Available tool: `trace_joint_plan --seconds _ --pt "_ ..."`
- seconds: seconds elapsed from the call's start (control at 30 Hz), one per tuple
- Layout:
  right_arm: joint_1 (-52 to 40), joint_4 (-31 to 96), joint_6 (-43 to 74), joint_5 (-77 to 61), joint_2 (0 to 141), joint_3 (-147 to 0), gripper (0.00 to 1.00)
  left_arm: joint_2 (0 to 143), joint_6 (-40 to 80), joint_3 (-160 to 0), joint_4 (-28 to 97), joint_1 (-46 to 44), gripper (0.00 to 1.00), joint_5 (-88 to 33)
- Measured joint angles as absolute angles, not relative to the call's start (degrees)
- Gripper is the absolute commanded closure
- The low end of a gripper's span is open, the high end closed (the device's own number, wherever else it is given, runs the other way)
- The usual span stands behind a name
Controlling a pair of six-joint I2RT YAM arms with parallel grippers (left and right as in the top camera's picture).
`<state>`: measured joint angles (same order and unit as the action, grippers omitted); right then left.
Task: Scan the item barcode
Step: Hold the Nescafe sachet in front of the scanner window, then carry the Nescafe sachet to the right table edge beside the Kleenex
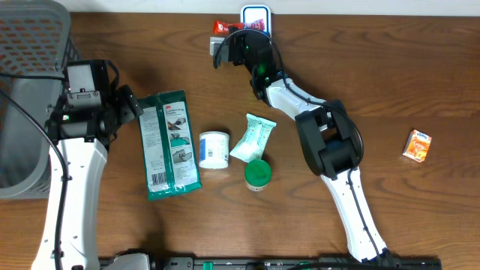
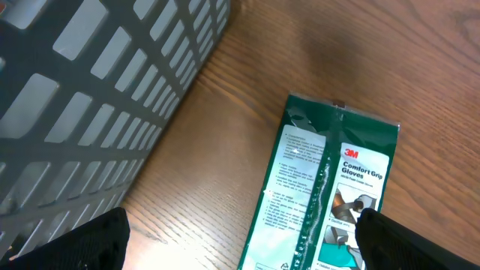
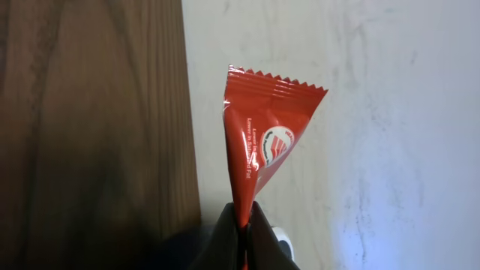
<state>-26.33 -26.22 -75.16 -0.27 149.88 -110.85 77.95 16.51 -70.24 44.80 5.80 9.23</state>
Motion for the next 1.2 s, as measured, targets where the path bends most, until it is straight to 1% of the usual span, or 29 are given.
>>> trace_joint_plan --seconds 0.5,0.73,0.87,1.0,1.1,1.2 --pt "-26.33 -26.46 -66.08 -0.25 149.88 -110.89 0.99 77.95 16.51 -70.24 44.77 5.80 0.04 9.23" --pt "-26.33 -30.59 -63.40 0.49 149.88 -111.02 0.99 77.95 16.53 -70.24 44.80 5.80 0.04 9.23" --pt "-26.33 -28.97 -60.53 1.30 149.82 -111.07 0.99 77.95 16.51 -70.24 44.77 5.80 0.04 9.23" --pt "-26.37 -20.08 -56.84 1.65 147.44 -111.11 0.99 77.95 16.53 -70.24 44.86 5.80 0.04 9.21" --pt "-26.37 -9.23 -52.42 2.09 141.84 -111.07 0.99 77.95 16.53 -70.24 44.80 5.80 0.04 9.23" --pt "-26.37 -1.04 -47.72 2.15 135.20 -111.07 0.99 77.95 16.53 -70.24 44.82 5.80 0.04 9.23"
